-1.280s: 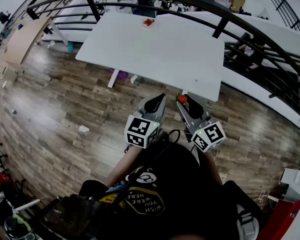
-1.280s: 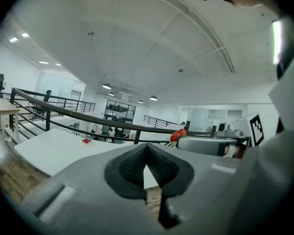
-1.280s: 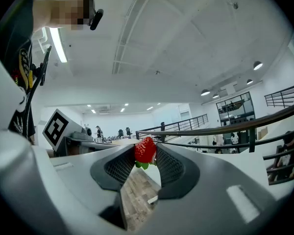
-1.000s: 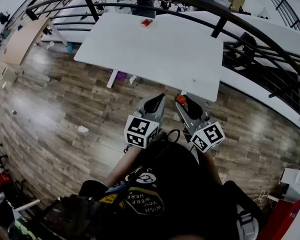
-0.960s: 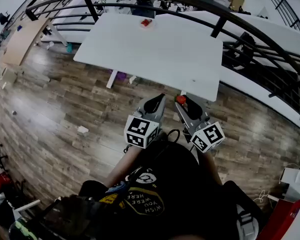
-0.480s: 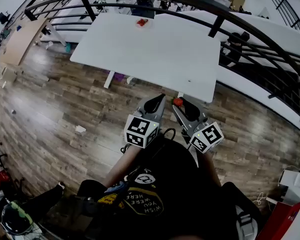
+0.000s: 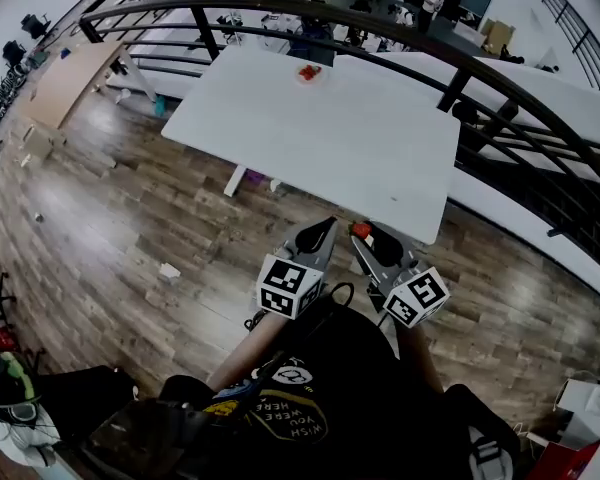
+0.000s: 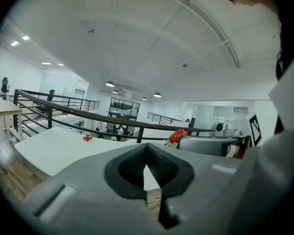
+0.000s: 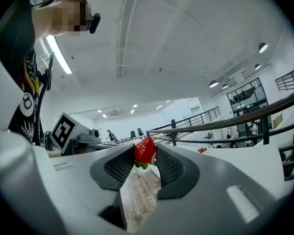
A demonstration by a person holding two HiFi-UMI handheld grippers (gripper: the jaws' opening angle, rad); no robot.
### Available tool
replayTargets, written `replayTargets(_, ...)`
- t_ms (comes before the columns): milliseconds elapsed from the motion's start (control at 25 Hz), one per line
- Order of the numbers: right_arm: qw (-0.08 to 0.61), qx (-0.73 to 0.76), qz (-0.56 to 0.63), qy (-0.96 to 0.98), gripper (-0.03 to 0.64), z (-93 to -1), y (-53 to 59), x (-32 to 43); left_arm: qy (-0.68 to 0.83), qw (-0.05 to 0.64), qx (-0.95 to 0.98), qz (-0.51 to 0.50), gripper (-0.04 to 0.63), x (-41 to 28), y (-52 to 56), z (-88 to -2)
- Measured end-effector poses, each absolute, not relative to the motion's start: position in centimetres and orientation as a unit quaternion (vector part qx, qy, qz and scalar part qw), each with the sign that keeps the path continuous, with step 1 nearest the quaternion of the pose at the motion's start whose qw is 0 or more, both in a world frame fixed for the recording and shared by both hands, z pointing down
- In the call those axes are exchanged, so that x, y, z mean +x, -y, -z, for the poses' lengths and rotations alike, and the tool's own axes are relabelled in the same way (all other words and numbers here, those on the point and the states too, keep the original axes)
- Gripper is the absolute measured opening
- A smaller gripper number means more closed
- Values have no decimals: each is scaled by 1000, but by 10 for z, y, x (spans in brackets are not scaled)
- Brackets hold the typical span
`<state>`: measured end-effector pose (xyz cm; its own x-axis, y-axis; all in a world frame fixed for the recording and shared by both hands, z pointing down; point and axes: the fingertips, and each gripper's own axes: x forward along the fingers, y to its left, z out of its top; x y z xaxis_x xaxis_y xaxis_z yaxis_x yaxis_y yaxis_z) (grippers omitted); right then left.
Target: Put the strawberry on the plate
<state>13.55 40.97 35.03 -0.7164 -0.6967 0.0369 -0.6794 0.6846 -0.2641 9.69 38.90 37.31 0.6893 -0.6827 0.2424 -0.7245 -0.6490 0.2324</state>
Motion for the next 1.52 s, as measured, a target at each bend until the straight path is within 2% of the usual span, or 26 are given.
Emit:
replayTargets(280,28,-375,132,-917,137,-342,-372,102,382,144,910,-72,0,66,-355,-367)
replayTargets(800,24,-371,136,-918,138,-354,-327,30,387,164,905,-56,0,-3,-309,-377)
replayTargets(1200,15,-372,145,-917,138,-358,-294,42,389,175,902,-58,0,8,-277,-384)
replayTargets(1520,22,-370,146,-917,138,-350,-268,96,388,169,904,-66,0,61,-254,-375)
